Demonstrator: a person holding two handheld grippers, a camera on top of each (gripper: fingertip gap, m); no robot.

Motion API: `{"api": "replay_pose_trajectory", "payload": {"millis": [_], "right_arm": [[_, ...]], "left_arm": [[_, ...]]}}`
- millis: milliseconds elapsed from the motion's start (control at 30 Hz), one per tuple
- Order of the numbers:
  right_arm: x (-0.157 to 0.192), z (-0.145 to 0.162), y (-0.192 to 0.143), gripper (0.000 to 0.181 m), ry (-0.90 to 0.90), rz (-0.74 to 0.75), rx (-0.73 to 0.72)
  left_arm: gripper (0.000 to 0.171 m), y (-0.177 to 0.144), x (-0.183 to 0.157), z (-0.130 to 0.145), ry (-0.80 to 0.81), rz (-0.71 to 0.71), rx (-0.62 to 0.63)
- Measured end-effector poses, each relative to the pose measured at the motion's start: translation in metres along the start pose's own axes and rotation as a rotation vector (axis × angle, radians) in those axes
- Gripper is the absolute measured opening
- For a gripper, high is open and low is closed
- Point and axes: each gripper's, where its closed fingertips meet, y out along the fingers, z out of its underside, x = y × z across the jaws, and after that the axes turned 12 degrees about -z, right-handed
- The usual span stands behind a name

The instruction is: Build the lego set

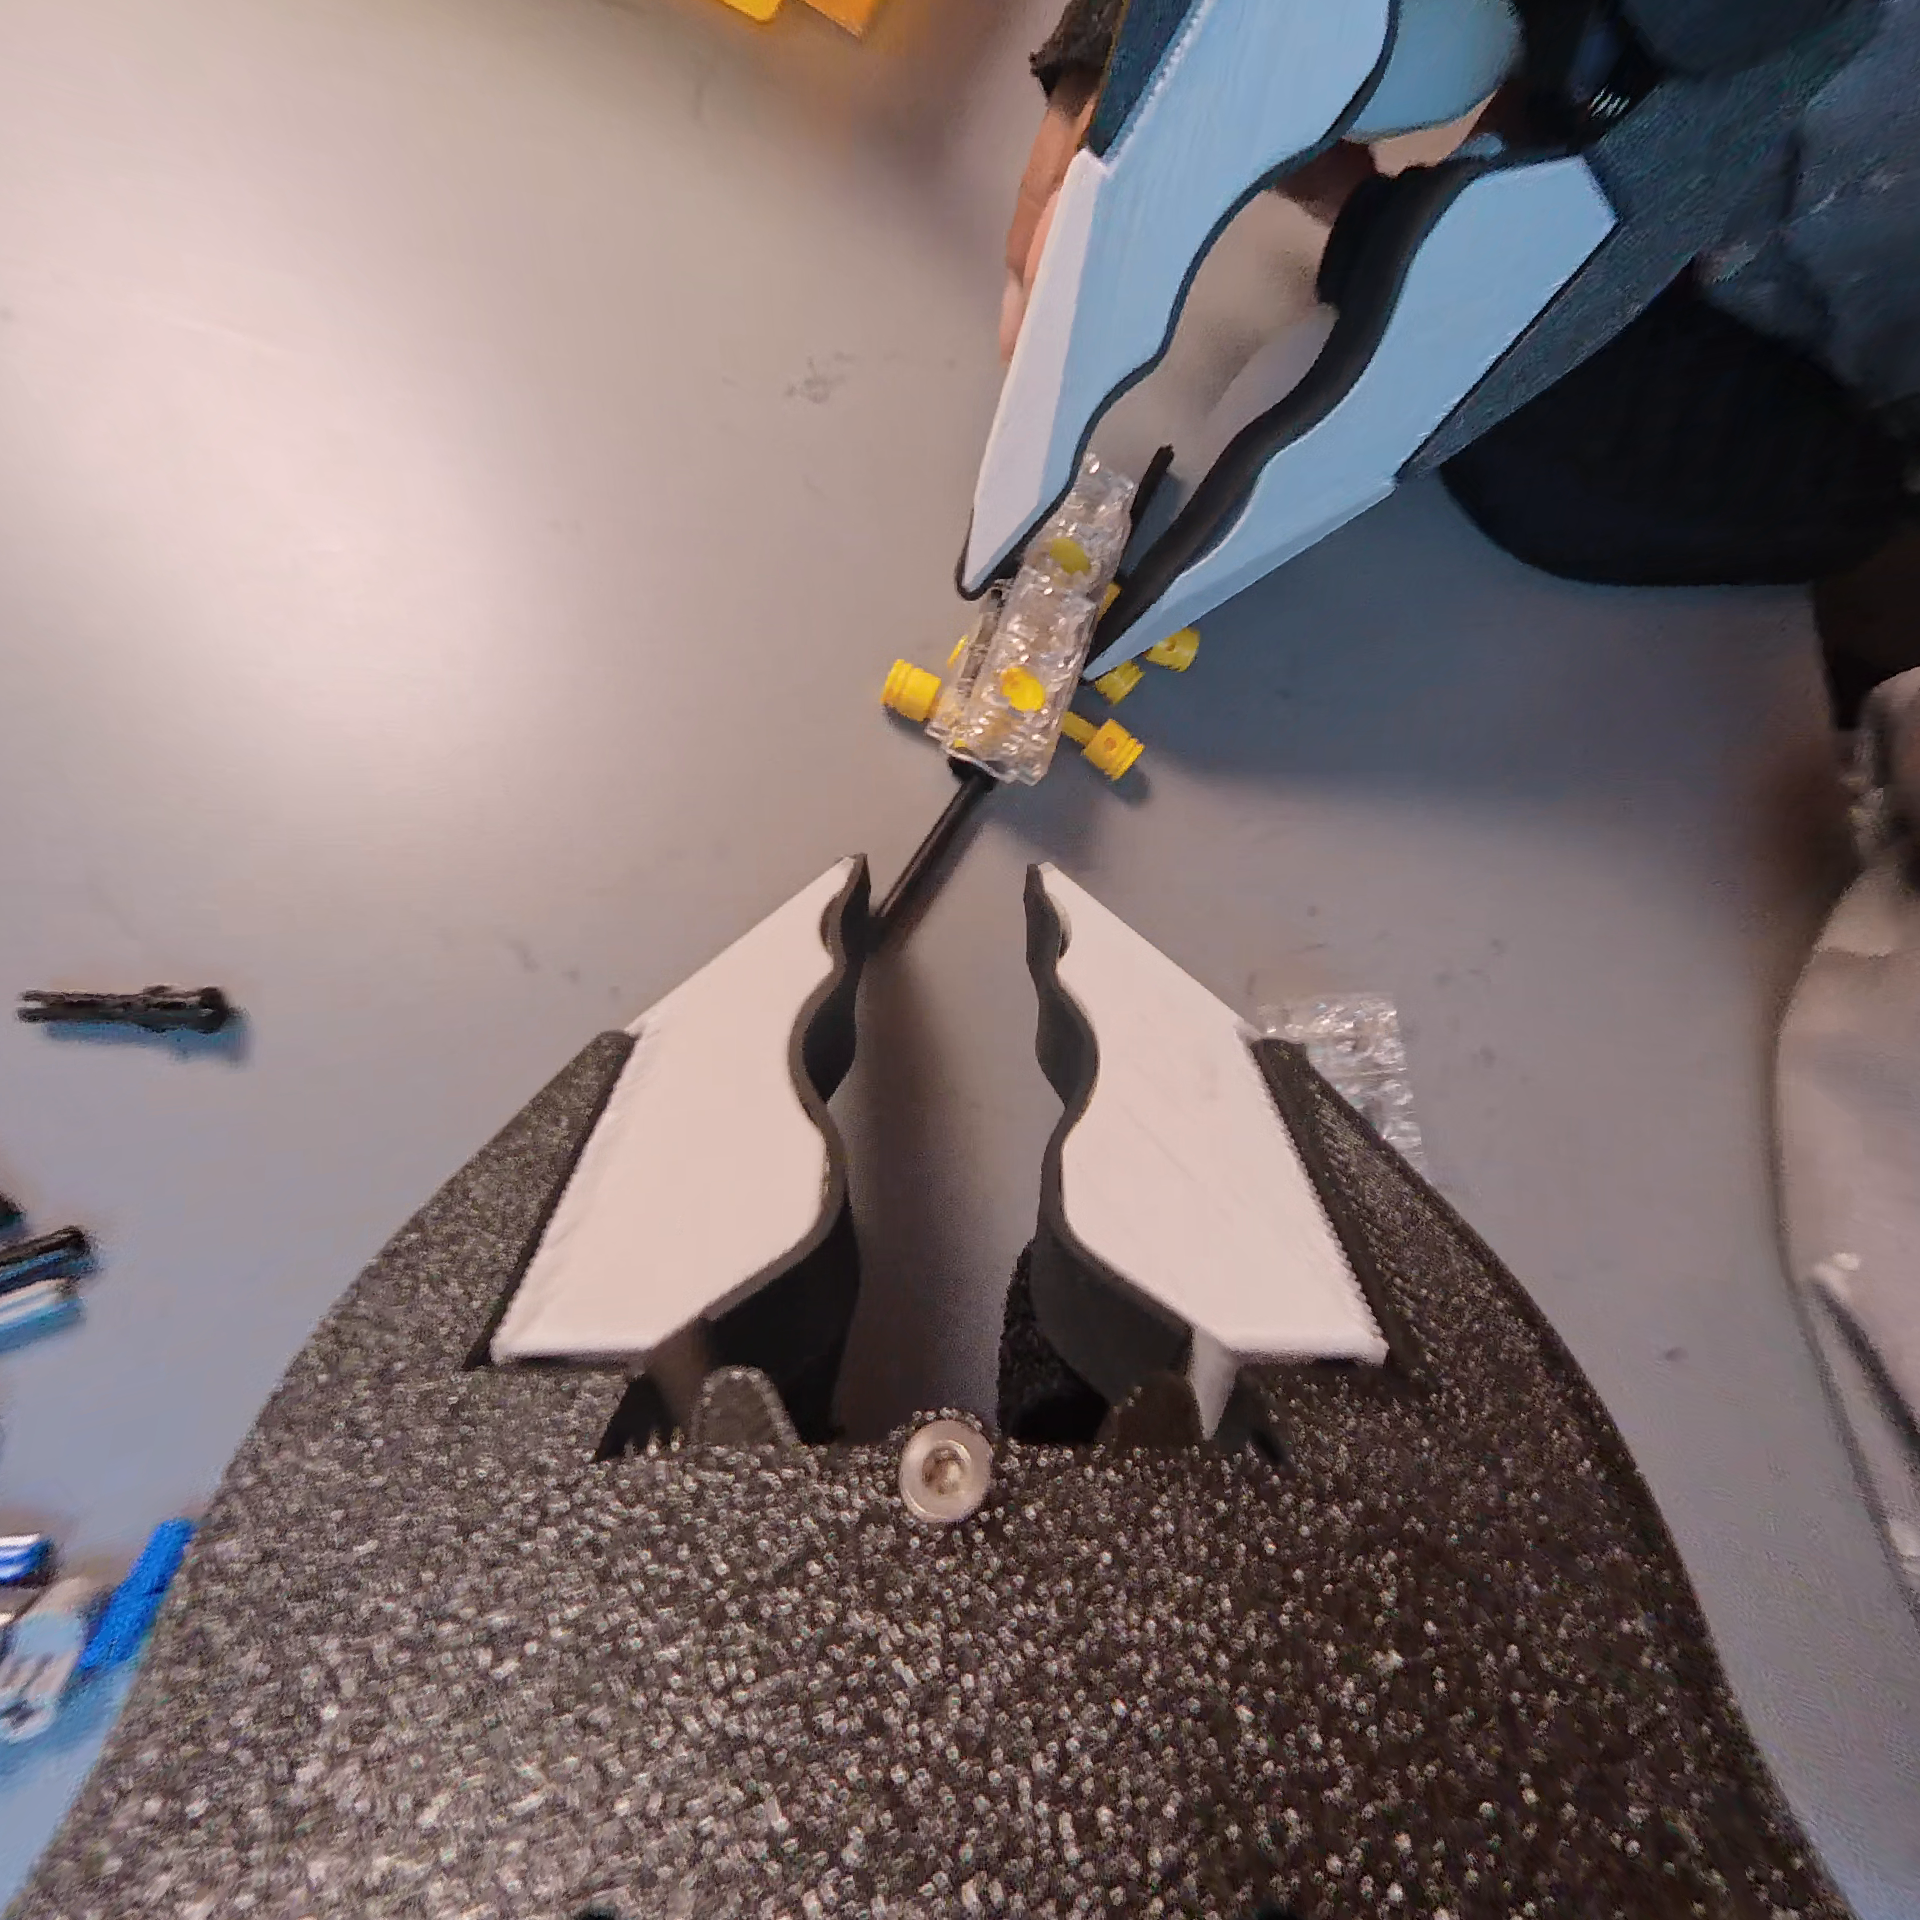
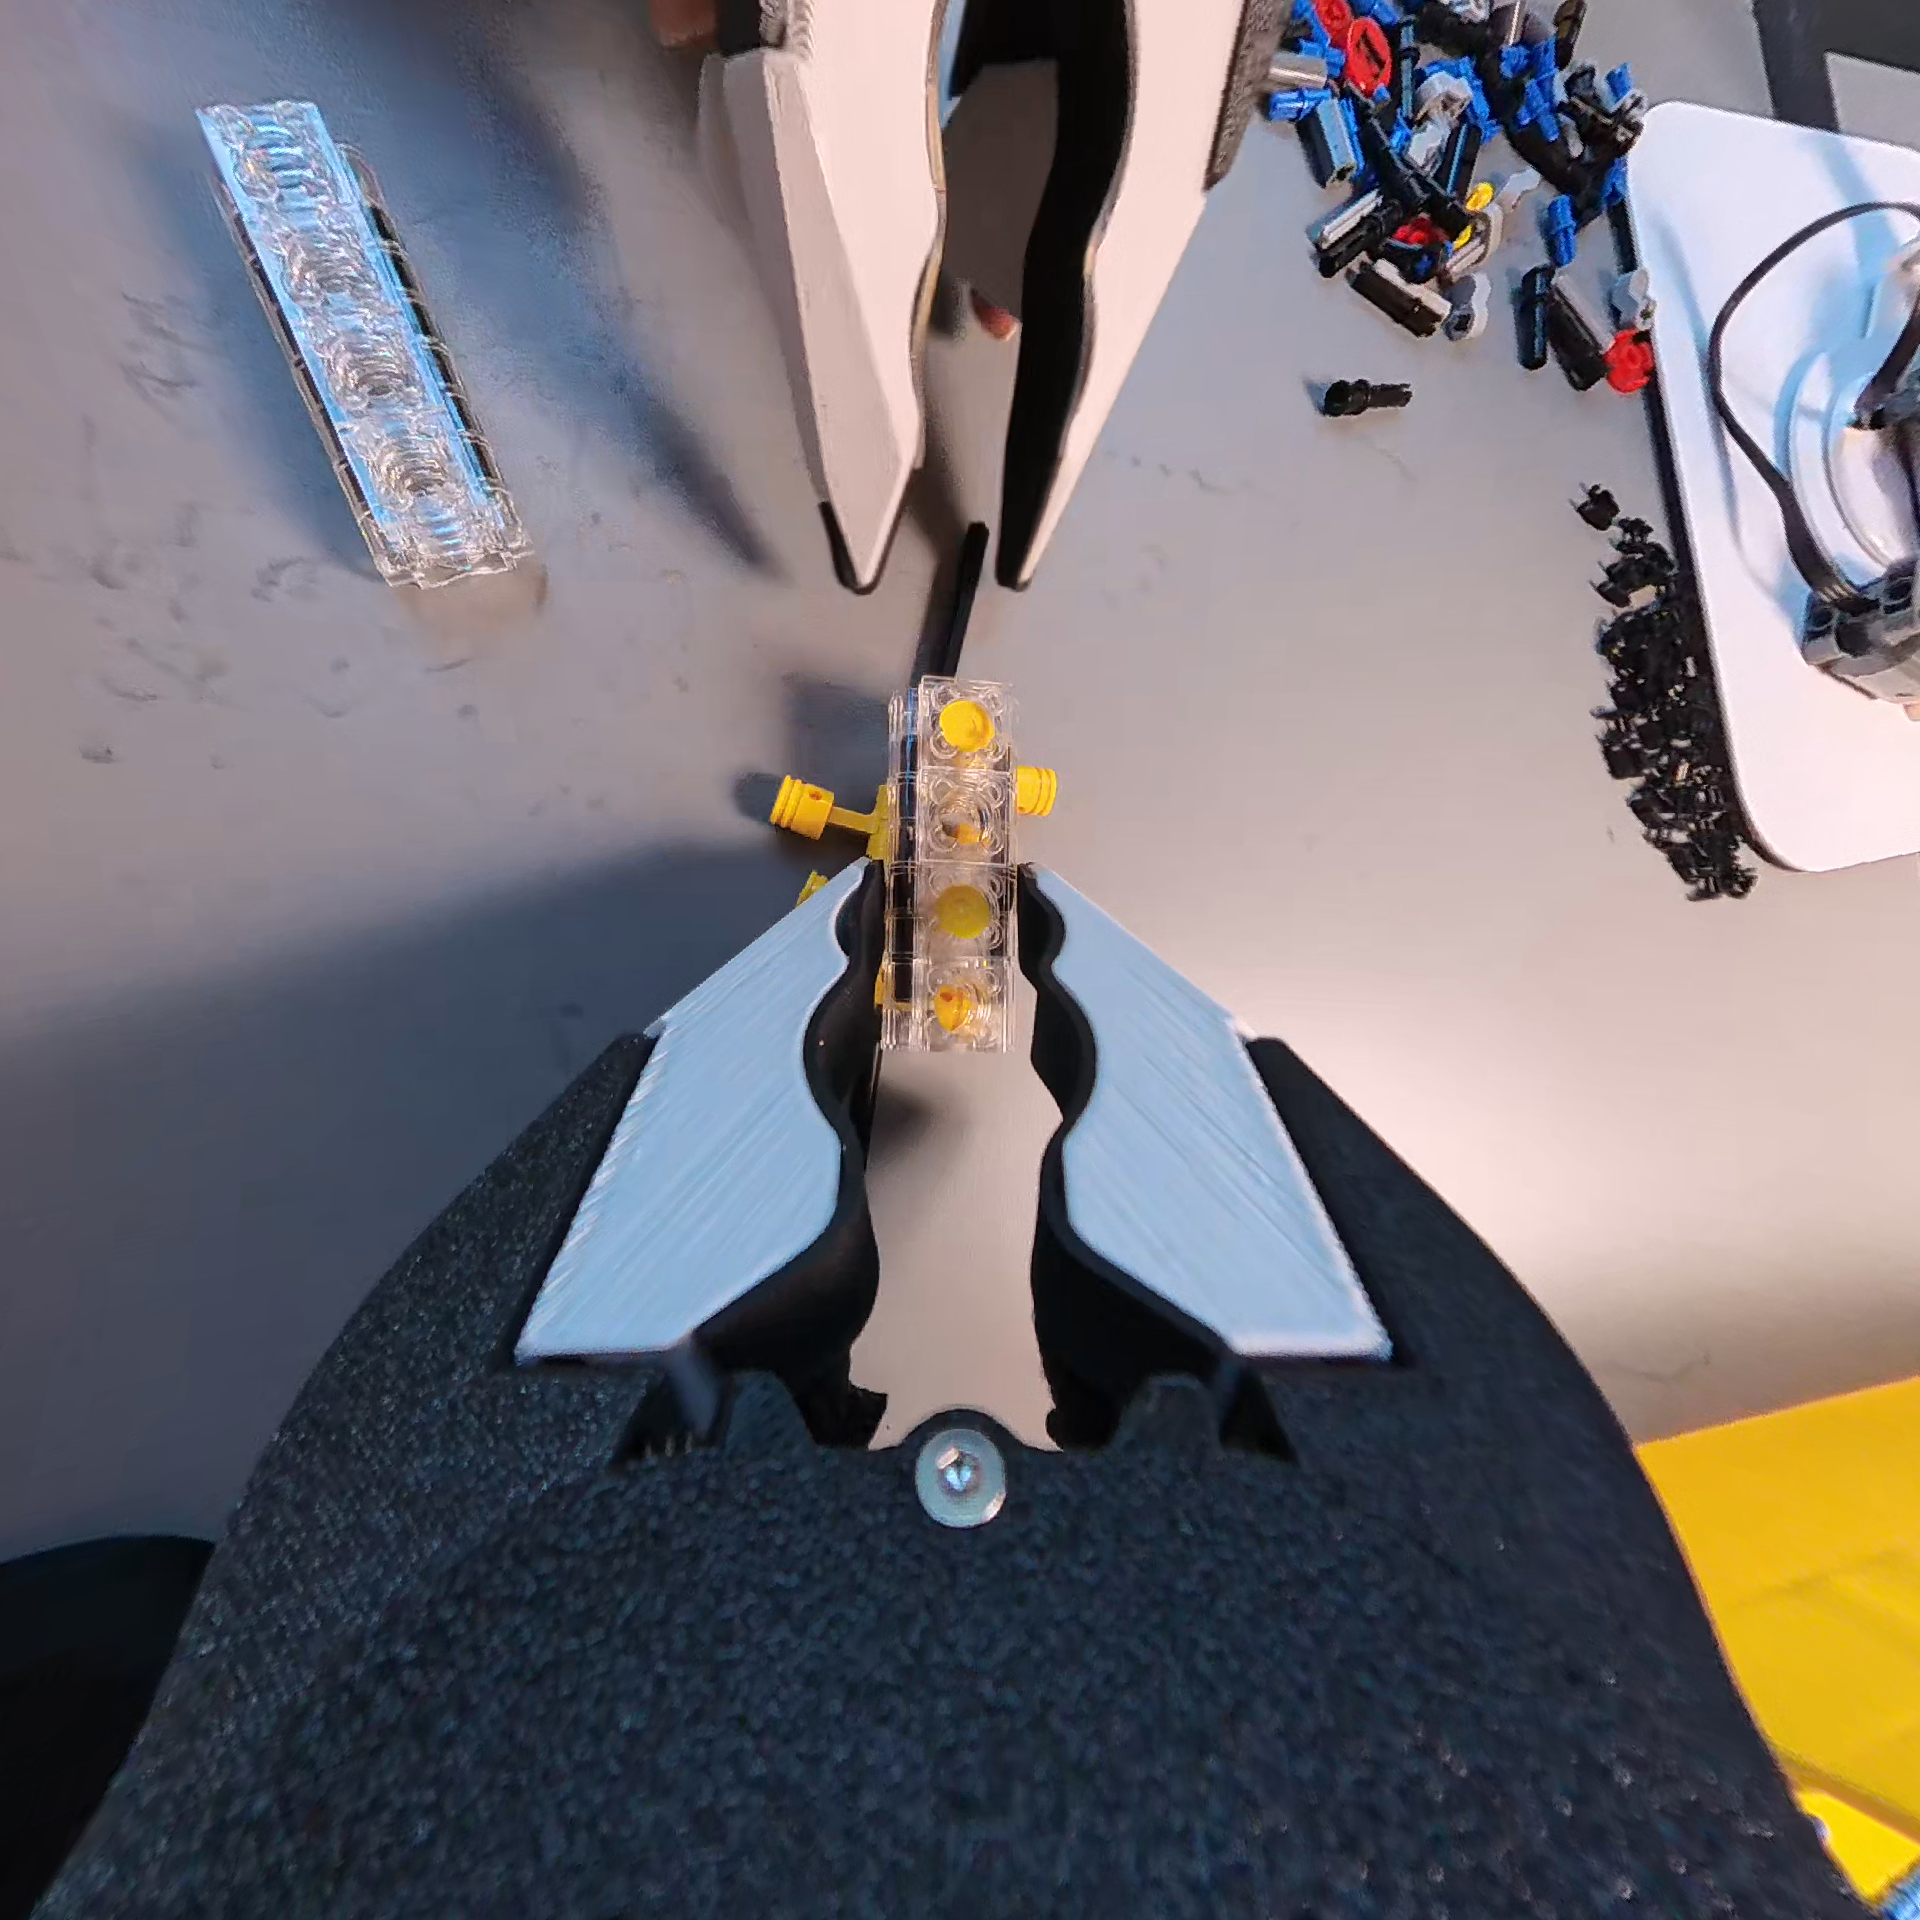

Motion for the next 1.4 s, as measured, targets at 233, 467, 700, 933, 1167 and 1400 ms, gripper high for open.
{"api": "replay_pose_trajectory", "payload": {"millis": [233, 467, 700, 933, 1167, 1400], "right_arm": [[0.000, -0.003, 0.003, 0.024, 0.008, -0.025, 0.010], [0.004, -0.003, 0.004, 0.025, 0.093, -0.025, 0.014], [0.022, -0.016, 0.014, 0.025, 0.030, 0.008, 0.011], [0.037, -0.040, 0.026, 0.027, -0.091, -0.085, -0.043], [0.033, -0.048, 0.019, 0.028, -0.081, -0.131, -0.144], [0.030, -0.051, 0.020, 0.019, -0.123, -0.199, -0.162]], "left_arm": [[0.022, 0.006, 0.012, 0.006, 0.141, -0.117, 0.026], [0.006, -0.002, 0.003, 0.018, 0.171, -0.190, 0.082], [0.005, -0.016, -0.018, 0.036, 0.111, -0.219, 0.086], [0.005, -0.037, -0.025, 0.059, 0.120, -0.211, 0.064], [0.005, -0.050, -0.016, 0.069, 0.173, -0.226, 0.047], [0.007, -0.053, -0.008, 0.070, 0.216, -0.230, 0.007]]}}
